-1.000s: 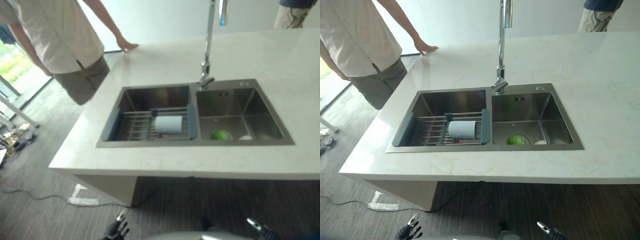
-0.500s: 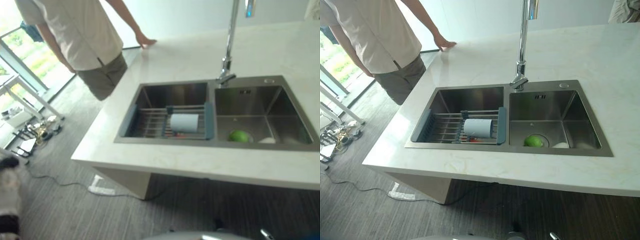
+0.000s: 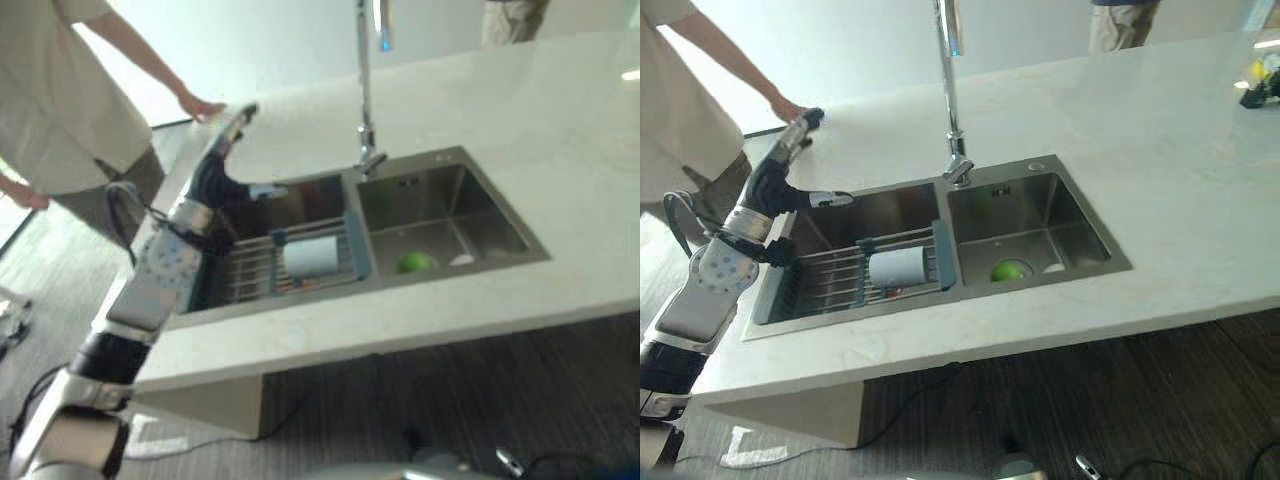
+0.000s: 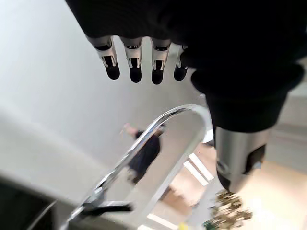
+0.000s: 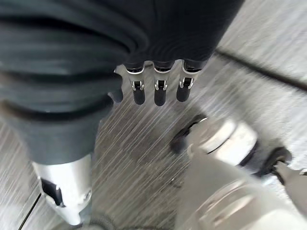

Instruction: Place the dishes in the dishwasher.

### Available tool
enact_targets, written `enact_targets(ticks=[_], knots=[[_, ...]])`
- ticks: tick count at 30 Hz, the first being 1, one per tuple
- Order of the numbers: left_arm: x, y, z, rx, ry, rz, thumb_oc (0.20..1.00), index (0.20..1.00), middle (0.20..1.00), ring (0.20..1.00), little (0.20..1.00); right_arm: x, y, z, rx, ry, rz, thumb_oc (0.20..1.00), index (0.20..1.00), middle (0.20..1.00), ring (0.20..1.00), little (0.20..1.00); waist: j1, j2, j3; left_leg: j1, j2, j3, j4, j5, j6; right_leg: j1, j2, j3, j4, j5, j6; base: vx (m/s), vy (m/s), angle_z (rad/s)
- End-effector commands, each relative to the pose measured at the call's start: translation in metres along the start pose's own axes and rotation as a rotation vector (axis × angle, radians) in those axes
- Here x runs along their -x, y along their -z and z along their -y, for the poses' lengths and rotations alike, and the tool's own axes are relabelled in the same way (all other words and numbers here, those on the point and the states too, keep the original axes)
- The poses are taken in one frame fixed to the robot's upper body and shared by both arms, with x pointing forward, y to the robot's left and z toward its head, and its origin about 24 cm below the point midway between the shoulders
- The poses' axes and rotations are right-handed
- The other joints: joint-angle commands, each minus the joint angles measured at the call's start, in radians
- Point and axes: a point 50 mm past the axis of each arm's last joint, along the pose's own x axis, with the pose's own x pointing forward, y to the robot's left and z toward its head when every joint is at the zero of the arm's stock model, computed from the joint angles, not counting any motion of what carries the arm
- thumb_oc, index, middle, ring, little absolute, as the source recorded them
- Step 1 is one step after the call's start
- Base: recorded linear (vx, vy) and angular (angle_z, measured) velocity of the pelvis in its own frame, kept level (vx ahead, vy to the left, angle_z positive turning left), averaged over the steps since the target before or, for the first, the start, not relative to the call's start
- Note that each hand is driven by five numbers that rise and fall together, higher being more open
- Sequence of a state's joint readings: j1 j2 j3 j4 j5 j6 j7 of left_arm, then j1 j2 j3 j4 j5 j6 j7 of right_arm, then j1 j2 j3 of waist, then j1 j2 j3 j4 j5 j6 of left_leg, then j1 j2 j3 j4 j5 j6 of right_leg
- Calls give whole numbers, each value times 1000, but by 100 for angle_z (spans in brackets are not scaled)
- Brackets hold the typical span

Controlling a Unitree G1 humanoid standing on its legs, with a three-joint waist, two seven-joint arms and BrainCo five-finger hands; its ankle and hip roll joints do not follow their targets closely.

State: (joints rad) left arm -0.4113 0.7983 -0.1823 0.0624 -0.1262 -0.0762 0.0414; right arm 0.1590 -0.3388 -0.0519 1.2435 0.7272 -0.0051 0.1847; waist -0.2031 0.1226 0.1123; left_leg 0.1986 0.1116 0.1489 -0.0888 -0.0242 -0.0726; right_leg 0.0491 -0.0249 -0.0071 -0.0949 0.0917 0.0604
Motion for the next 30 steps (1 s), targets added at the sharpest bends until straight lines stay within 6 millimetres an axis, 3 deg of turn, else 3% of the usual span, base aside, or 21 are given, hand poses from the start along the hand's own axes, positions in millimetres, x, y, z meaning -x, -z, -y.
enact_targets(ticks=[1, 6, 12, 18, 26, 30], knots=[[-8, 3, -26, -104, -42, -47, 1000, 1000, 1000, 1000, 1000, -1, 7, -3, 0, -3, -36, 1000, 1000, 1000, 1000, 1000, -5, -29, -10, -32, -59, -36, 2, -41, 40, 86, -67, -16, 48, -123, 90, 90, -41, -12], [-3, 30, -31, -198, 52, -204, 1000, 1000, 1000, 1000, 1000, 4, 10, 12, 43, 4, -36, 1000, 1000, 1000, 1000, 1000, -41, -7, 9, -30, -64, -10, 1, -45, 41, 75, -82, -5, 40, -107, 107, 68, -1, -21], [5, 50, -35, -256, 181, -332, 1000, 1000, 1000, 1000, 1000, 6, -6, 18, 96, -11, 22, 1000, 1000, 1000, 1000, 1000, -66, 32, 40, -39, -79, 1, 2, -44, 42, 57, -100, 9, 45, -107, 116, 46, 73, -9], [4, 48, -25, -235, 259, -313, 1000, 1000, 1000, 1000, 1000, 7, -16, 20, 122, -17, 58, 1000, 1000, 1000, 1000, 1000, -78, 56, 63, -49, -89, 3, 12, -43, 44, 40, -112, 13, 64, -115, 118, 53, 64, -5], [-3, 31, 5, -192, 345, -226, 1000, 1000, 1000, 1000, 1000, 10, -21, 30, 127, 19, 66, 1000, 1000, 1000, 1000, 1000, -97, 75, 74, -46, -102, 9, 27, -50, 49, 36, -115, 20, 83, -125, 114, 51, 19, -1], [-2, 33, 10, -167, 340, -240, 1000, 1000, 1000, 1000, 1000, 10, -25, 29, 152, 11, 81, 1000, 1000, 1000, 1000, 1000, -111, 83, 84, -49, -107, 12, 35, -52, 51, 24, -118, 28, 98, -131, 115, 90, 36, -1]])
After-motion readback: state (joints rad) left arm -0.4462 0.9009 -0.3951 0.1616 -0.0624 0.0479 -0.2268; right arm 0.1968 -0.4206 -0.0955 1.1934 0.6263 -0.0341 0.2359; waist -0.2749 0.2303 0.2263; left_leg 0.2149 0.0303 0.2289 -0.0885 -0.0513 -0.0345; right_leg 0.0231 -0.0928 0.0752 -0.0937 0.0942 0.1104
